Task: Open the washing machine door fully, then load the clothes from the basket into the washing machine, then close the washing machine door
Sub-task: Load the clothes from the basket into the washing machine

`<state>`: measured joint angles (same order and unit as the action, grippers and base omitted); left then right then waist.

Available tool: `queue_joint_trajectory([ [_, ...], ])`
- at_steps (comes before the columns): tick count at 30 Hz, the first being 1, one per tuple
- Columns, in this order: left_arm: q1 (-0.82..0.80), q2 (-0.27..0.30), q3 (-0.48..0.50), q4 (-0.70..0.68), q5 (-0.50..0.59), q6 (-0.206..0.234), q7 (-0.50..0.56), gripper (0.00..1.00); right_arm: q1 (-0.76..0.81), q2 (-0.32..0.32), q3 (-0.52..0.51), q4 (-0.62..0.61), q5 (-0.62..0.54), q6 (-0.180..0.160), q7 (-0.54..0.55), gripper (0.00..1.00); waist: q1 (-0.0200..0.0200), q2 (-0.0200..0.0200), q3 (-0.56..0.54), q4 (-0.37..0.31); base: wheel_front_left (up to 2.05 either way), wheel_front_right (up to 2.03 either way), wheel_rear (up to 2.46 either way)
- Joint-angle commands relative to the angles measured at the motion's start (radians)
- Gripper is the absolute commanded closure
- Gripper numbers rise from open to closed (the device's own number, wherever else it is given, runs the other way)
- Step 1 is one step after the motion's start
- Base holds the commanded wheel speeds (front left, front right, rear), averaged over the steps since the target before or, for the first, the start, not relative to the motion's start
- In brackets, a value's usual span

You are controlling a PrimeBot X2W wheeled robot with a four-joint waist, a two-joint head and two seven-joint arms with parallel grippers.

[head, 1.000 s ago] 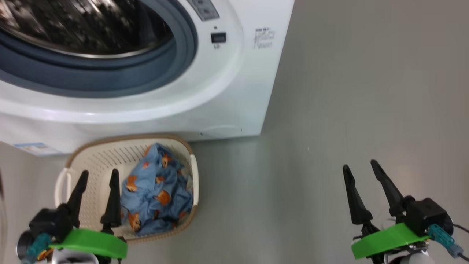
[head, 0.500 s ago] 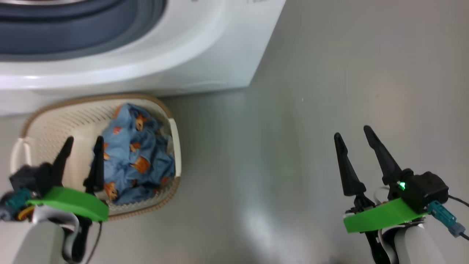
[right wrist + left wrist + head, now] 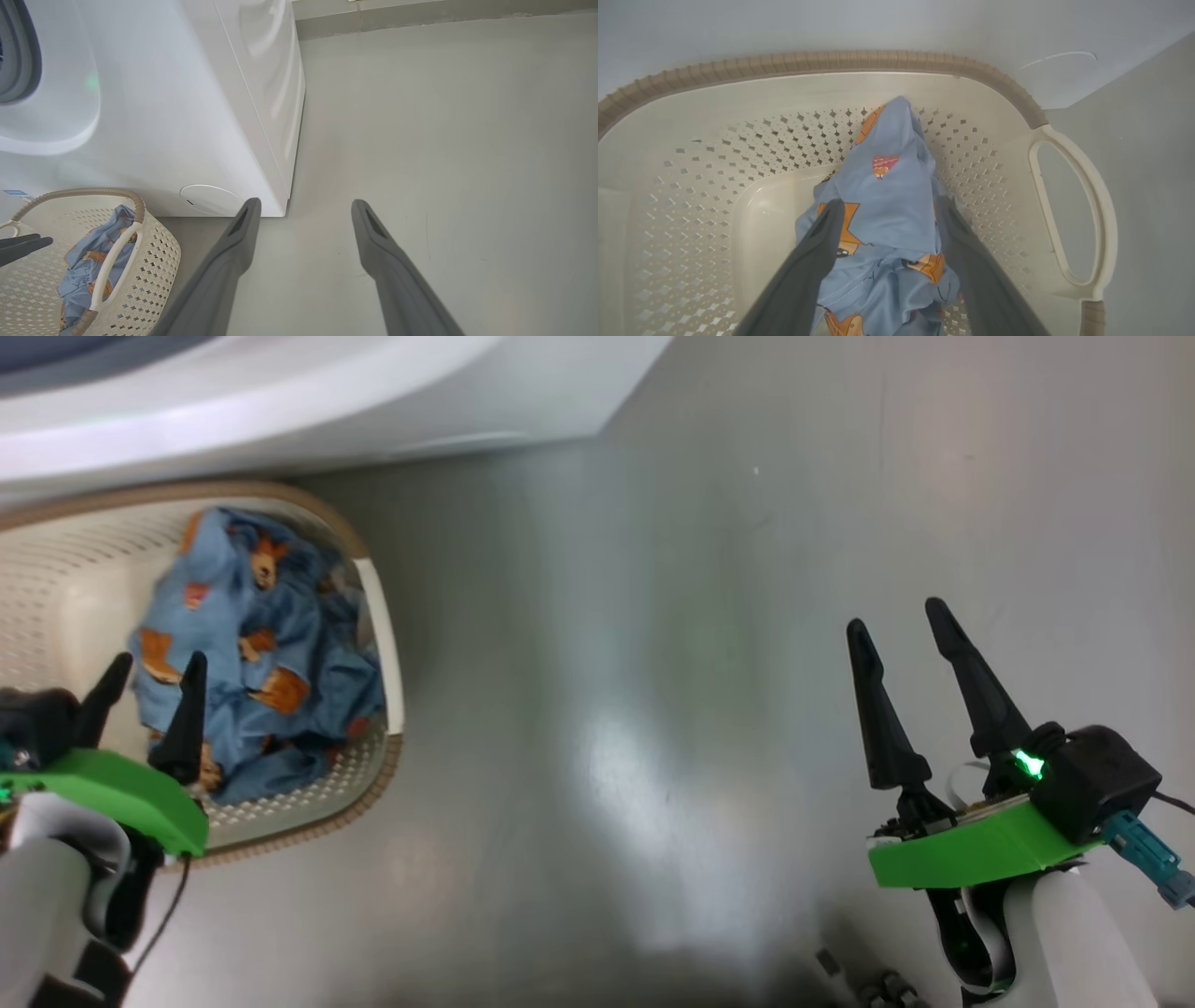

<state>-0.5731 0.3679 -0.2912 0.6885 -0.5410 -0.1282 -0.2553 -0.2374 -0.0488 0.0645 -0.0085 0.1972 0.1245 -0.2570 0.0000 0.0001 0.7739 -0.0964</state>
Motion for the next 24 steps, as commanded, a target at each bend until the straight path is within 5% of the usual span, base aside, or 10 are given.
queue_joint_trajectory([
  [1, -0.019, 0.066, -0.006, 0.017, -0.031, -0.002, -0.006, 0.0, 0.009, -0.001, 0.032, -0.026, 0.013, 0.006, -0.005, 0.0, 0.0, -0.0001, 0.062, -0.033, 0.0, 0.0, 0.0],
  [15, -0.178, 0.185, -0.244, 0.141, -0.164, -0.002, -0.004, 0.0, -0.009, -0.001, 0.07, -0.021, 0.06, 0.006, -0.005, 0.0, 0.0, -0.0001, 0.147, -0.084, 0.0, 0.0, 0.0],
  [23, -0.26, 0.195, -0.301, 0.284, -0.169, -0.002, 0.057, 0.0, -0.005, -0.001, 0.074, -0.019, 0.078, 0.006, -0.005, 0.0, 0.0, -0.0001, 0.147, -0.109, 0.0, 0.0, 0.0],
  [24, -0.27, 0.191, -0.306, 0.304, -0.167, -0.002, 0.069, 0.07, -0.005, -0.001, 0.073, -0.02, 0.079, 0.006, -0.005, 0.0, 0.0, -0.0001, 0.146, -0.11, 0.0, 0.0, 0.0],
])
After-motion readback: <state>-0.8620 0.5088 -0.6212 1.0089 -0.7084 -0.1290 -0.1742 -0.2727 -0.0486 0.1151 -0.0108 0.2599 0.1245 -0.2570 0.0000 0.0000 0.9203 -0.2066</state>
